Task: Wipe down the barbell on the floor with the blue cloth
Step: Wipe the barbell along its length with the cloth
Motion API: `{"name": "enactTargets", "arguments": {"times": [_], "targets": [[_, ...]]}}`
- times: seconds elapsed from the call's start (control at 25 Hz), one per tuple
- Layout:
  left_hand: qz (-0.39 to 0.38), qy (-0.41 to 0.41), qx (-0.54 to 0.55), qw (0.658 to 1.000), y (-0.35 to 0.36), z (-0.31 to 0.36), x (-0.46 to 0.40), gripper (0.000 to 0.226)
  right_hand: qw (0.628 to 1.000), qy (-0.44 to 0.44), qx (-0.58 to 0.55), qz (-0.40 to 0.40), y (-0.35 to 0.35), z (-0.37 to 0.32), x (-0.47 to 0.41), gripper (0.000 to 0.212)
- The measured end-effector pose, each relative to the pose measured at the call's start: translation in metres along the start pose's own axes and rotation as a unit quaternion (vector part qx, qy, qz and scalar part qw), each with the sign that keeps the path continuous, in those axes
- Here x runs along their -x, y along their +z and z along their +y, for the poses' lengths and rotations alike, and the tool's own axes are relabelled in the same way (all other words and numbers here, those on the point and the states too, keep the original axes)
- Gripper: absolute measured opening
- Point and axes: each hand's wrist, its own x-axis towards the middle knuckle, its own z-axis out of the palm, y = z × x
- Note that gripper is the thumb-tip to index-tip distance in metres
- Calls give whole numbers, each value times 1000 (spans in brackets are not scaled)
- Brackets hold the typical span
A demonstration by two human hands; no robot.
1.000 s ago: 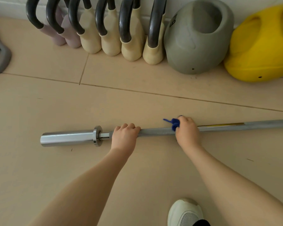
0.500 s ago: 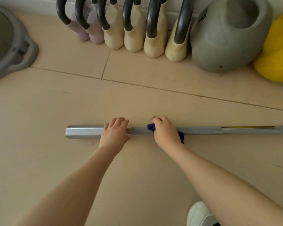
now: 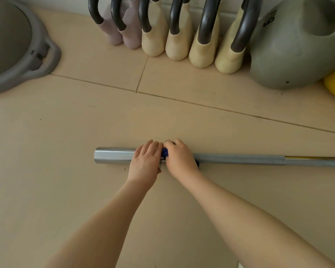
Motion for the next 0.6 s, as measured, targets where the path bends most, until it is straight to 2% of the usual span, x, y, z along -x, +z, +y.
{"name": "enactTargets", "arguments": {"times": [0.08, 0.12, 0.2, 0.28, 0.4, 0.48, 0.52, 0.6], "targets": [[-26, -8, 12, 1000, -4, 1, 0, 90, 999, -37, 28, -15, -8, 15, 0, 24], [-43, -9, 20, 999, -5, 1, -1, 87, 998, -22, 49, -13, -14, 30, 2, 24], [-59, -11, 27, 998, -8, -1, -6, 82, 993, 61, 98, 29, -24, 56, 8, 23], [-76, -18, 17, 997, -13, -3, -11, 81, 985, 116, 109, 67, -19, 48, 13, 22], [-85, -28, 29, 996, -16, -4, -21, 72, 993, 58, 86, 53, 8, 12, 10, 25], [-98, -31, 24, 994, -17, -5, -24, 70, 997, 18, 58, 43, 2, 23, 9, 24], [-107, -31, 26, 993, -17, -6, -25, 71, 997, 37, 52, 51, -11, 40, 10, 23], [-111, -42, 38, 992, -19, -5, -25, 72, 986, 134, 75, 69, -35, 77, 17, 22]]}}
